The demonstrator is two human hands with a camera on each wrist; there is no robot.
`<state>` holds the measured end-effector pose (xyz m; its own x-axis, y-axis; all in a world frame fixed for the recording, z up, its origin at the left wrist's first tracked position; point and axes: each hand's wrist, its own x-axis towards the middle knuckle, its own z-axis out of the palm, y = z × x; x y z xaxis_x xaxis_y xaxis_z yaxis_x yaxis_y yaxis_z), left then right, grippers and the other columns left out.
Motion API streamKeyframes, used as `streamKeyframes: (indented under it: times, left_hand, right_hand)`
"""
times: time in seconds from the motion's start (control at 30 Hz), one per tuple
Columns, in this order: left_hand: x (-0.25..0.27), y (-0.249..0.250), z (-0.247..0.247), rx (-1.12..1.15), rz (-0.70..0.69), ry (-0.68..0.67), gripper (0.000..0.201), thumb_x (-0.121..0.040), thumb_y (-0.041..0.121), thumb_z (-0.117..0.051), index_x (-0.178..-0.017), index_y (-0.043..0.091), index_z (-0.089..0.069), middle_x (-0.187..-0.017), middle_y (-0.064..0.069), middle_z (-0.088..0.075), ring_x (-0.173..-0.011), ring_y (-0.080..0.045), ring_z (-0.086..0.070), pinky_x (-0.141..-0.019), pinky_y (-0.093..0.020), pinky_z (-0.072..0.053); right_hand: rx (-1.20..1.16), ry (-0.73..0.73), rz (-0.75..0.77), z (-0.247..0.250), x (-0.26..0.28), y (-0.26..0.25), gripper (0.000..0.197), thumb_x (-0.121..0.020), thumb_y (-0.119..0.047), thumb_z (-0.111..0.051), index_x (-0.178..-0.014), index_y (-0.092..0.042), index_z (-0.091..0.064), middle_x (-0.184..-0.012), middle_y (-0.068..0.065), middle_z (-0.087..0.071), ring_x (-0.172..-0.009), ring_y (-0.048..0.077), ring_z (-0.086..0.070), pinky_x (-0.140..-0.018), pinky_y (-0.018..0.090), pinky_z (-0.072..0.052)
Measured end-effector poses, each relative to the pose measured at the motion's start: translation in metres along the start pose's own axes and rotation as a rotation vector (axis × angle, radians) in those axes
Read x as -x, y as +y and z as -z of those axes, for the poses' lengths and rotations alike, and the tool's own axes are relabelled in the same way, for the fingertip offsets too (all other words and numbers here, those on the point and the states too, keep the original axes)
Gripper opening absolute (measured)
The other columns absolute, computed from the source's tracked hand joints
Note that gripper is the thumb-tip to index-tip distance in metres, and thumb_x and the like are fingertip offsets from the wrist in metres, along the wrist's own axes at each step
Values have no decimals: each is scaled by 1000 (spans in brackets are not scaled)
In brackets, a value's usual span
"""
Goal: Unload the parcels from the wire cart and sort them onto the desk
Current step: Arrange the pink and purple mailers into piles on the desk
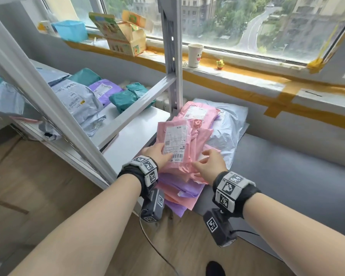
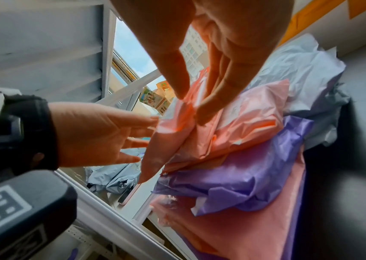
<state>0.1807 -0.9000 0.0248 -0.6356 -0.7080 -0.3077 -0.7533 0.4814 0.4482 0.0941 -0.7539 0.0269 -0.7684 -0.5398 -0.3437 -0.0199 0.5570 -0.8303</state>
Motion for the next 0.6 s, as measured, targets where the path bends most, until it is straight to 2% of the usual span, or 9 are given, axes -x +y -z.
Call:
streamKeyframes:
  times: [0.1, 0.17, 0.23, 0.33, 0.4, 0.47, 0.53, 0.6]
  left_hand:
    - [-2, 4, 1, 14, -33, -24, 59, -86, 37, -55, -142, 30, -38, -138, -4, -52, -125, -26, -48, -107, -34, -38]
    - [-3, 9, 4, 11, -76, -23, 59, -87, 30, -55, -143, 29, -37, -141, -5, -49, -129, -27, -45, -109, -32, -35]
    - [-4, 12, 5, -8, -112, -8, 59, -88, 27, -56, -144, 27, -37, -143, -4, -46, -130, -26, -43, -109, -31, -34]
    - [-5, 14, 5, 27, -123, -22, 59, -89, 26, -57, -145, 23, -36, -145, -3, -44, -128, -22, -46, -107, -29, -36]
    - [-6, 17, 4, 63, -124, -36, 56, -91, 24, -57, -144, 22, -37, -144, -4, -45, -125, -20, -49, -101, -26, -37]
    - [-6, 23, 4, 85, -143, -38, 55, -91, 24, -57, -142, 23, -39, -142, -3, -48, -122, -19, -51, -97, -25, -40]
    - [-7, 33, 5, 116, -173, -38, 55, -90, 23, -58, -142, 23, -39, -141, -2, -48, -122, -18, -52, -99, -26, -42]
    - [-12, 43, 9, 156, -191, -6, 57, -89, 22, -60, -142, 21, -40, -143, -4, -45, -125, -19, -49, -106, -34, -40]
  right_hand:
    - [82, -58, -16, -5, 0, 2, 45, -78, -7, -68, -120, -6, -51, -82, 7, -67, -83, 27, -69, -81, 43, -56]
    - [113, -74, -4, -8, 2, 2, 37, -76, -5, -65, -112, -4, -57, -76, 5, -66, -83, 27, -69, -81, 41, -56]
    - [66, -63, -5, -11, 0, 2, 36, -78, -6, -64, -113, -1, -56, -77, 8, -66, -84, 29, -69, -82, 44, -55]
    - [-97, -60, -58, -12, -8, 3, 39, -83, -11, -66, -117, -4, -48, -70, 8, -63, -67, 25, -66, -76, 41, -57]
    - [-85, -48, -58, -10, -14, 2, 27, -81, -19, -70, -99, -11, -51, -79, 12, -65, -68, 25, -66, -75, 42, -57]
    - [-60, -17, -33, -7, -19, 1, 22, -76, -21, -73, -87, -12, -56, -89, 11, -69, -80, 28, -68, -80, 46, -56]
    - [-93, -18, -12, -2, -27, -1, 26, -73, -16, -72, -95, -7, -62, -92, 11, -70, -85, 28, -68, -82, 47, -56]
    - [-105, -15, -9, 9, -35, -6, 27, -75, -13, -70, -98, -3, -62, -92, 12, -70, -84, 27, -69, -81, 46, -56]
